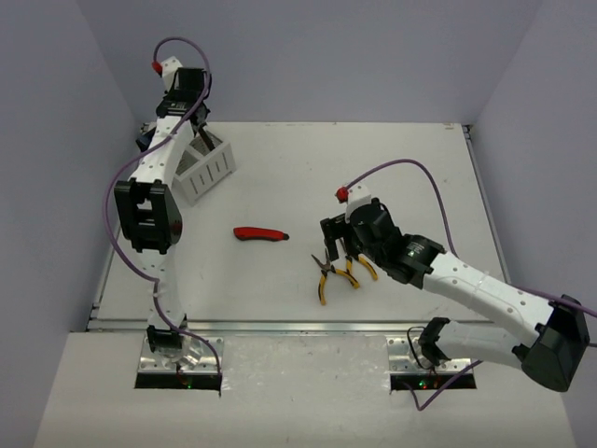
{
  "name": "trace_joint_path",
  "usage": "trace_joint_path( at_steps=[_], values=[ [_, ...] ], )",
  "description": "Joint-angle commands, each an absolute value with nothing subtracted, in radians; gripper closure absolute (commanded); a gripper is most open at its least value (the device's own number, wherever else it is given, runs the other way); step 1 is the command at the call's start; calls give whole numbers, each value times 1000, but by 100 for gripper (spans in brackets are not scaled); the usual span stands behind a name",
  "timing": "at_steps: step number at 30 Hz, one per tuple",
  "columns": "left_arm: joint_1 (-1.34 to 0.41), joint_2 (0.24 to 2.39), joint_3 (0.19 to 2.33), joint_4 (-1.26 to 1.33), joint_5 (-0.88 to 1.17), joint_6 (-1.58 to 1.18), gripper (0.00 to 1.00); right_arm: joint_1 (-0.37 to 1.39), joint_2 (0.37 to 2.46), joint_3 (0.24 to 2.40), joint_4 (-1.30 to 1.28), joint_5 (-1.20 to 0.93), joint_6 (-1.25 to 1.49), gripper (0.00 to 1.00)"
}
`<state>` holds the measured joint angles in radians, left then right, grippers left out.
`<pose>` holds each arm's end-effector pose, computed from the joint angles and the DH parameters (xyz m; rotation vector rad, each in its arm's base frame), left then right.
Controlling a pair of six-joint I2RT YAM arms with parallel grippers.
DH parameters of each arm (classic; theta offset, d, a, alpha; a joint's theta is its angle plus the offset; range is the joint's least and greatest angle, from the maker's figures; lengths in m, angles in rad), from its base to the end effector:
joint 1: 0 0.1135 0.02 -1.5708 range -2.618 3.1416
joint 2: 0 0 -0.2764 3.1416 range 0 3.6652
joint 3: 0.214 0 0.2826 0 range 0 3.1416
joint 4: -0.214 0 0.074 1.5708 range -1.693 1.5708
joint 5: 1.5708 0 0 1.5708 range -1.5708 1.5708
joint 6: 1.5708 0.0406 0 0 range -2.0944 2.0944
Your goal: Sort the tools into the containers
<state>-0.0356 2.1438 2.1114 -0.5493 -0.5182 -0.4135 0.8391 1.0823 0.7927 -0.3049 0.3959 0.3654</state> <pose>0.5395 0.0009 0.3368 -0.6761 1.9679 0.2849 0.1883 0.1863 0.2738 -0.2773 2.1090 0.2867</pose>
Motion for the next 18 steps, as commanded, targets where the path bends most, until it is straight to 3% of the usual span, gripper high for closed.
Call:
trace_joint_path(
  at_steps=[1,2,5,9,12,18],
  values=[
    [-21,2102,2087,-495,-467,-399,60,839,1182,900,-271,217,346,1],
    [-21,2098,2087,-500,-462,-403,44,839,1207,917,-265,189,339,1],
    [-20,2059,2062,-502,-440,-420,34,839,1298,958,-252,136,309,1],
    [-21,1930,2002,-519,-391,-452,0,839,1450,1050,-223,5,232,1],
    [-22,1764,1864,-515,-299,-484,0,820,1617,1188,-262,-113,162,1],
    [-23,1237,1390,-412,-143,-510,0,792,1979,1482,-385,-276,-53,10]
  ],
)
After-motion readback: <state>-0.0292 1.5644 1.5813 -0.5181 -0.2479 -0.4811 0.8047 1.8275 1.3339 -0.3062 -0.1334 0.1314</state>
